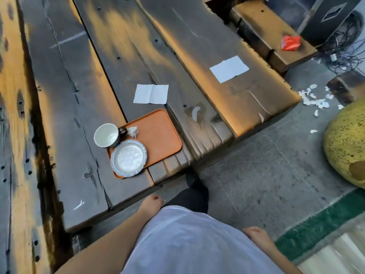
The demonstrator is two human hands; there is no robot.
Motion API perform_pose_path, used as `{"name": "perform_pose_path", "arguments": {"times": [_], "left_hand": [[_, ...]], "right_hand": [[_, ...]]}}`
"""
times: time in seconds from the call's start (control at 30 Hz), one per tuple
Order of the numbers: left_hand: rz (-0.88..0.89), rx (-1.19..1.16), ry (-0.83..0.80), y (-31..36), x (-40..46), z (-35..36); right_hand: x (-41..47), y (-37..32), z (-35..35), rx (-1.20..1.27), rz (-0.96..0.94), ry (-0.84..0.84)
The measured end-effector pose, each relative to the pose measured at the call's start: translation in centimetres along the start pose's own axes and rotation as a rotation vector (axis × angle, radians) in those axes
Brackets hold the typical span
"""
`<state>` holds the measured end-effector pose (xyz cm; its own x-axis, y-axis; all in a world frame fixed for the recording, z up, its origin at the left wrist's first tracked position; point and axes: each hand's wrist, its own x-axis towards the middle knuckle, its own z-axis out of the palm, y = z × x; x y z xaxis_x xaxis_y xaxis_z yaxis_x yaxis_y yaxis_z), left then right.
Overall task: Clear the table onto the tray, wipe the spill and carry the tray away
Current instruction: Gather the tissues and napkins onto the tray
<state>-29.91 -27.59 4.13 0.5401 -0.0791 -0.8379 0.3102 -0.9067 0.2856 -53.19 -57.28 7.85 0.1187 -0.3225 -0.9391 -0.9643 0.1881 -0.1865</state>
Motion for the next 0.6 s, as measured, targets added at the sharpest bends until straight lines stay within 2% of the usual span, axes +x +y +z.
{"name": "perform_pose_path", "arguments": {"times": [0.17,0.3,0.43,0.6], "left_hand": [[0.032,0.332,-0.165,5.6,3.0,-1.7],[0.001,0.431,-0.316,9.5,4.0,-4.0],[-0.055,0.263,-0.296,11.4,4.2,-5.8],[0.127,0.095,-0.085,14.7,3.8,-6.4]], "right_hand": [[1.9,-5.3,-3.8,-0.098,-0.016,0.036],[3.9,-11.1,-6.6,-0.119,-0.105,0.095],[6.7,-17.7,-8.2,-0.069,-0.156,0.143],[8.0,-24.8,-7.7,-0.178,-0.274,0.077]]}}
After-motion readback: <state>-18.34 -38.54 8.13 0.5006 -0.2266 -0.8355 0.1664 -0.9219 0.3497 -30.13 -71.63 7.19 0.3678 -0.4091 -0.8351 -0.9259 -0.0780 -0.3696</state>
